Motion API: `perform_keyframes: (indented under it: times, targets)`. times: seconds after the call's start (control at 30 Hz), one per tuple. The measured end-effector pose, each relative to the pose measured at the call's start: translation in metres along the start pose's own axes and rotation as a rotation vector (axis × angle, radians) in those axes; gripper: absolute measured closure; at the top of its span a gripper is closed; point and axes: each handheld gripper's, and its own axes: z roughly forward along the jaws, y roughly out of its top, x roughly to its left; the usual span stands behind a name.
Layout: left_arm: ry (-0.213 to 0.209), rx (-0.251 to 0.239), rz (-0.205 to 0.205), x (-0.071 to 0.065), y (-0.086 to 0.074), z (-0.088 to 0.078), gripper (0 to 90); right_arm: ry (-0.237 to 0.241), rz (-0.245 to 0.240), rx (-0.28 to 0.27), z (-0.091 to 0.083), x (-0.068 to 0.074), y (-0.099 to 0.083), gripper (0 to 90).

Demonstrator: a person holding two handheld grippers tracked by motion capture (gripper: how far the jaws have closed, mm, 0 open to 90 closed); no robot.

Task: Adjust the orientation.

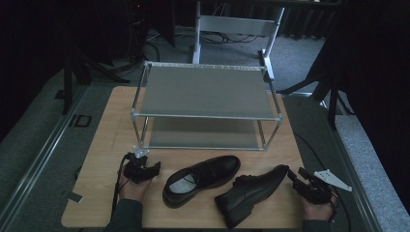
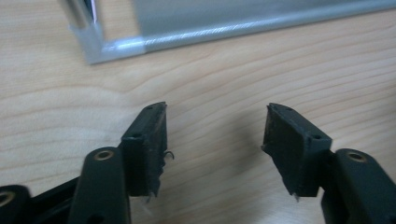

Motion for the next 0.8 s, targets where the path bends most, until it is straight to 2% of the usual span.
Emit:
perform_keyframes:
  times: [0.07, 0.13, 0.17, 0.2, 0.3, 0.4, 0.43, 0.47, 0.5, 0.7, 0.8]
  targets:
    - [-0.038, -0.025, 0.023, -0.003, 0.004, -0.010, 44.3, 0.000, 0.000, 0.000, 0.000, 0.000, 0.000, 47.9]
    - [-0.065, -0.056, 0.063, -0.009, 0.009, -0.020, 45.9, 0.000, -0.003, 0.000, 0.000, 0.000, 0.000, 47.4]
    - [-0.092, -0.060, 0.082, -0.011, 0.013, -0.025, 46.2, 0.002, -0.003, 0.000, 0.000, 0.000, 0.000, 47.4]
    - [-0.092, -0.060, 0.082, -0.011, 0.013, -0.025, 46.2, 0.002, -0.003, 0.000, -0.001, 0.000, 0.000, 47.4]
    - [-0.137, -0.078, 0.140, -0.019, 0.022, -0.038, 46.1, 0.001, -0.003, 0.000, -0.001, 0.000, 0.000, 47.1]
    - [-0.194, -0.090, 0.188, -0.027, 0.030, -0.047, 47.3, 0.003, -0.002, 0.000, -0.001, 0.000, 0.000, 46.9]
    - [-0.226, -0.095, 0.217, -0.034, 0.035, -0.050, 48.5, 0.003, -0.005, -0.001, 0.000, 0.000, 0.000, 46.9]
    - [-0.226, -0.095, 0.217, -0.034, 0.035, -0.050, 48.8, 0.003, -0.005, -0.001, 0.000, 0.000, 0.000, 46.9]
    - [-0.245, -0.093, 0.231, -0.037, 0.037, -0.051, 48.8, 0.004, -0.004, -0.001, 0.000, 0.000, 0.000, 46.8]
    - [-0.324, -0.086, 0.367, -0.063, 0.043, -0.055, 51.4, 0.005, -0.006, -0.002, -0.001, 0.000, -0.001, 46.1]
    - [-0.360, -0.050, 0.429, -0.074, 0.046, -0.051, 54.5, 0.008, -0.007, -0.003, -0.001, 0.000, -0.001, 45.6]
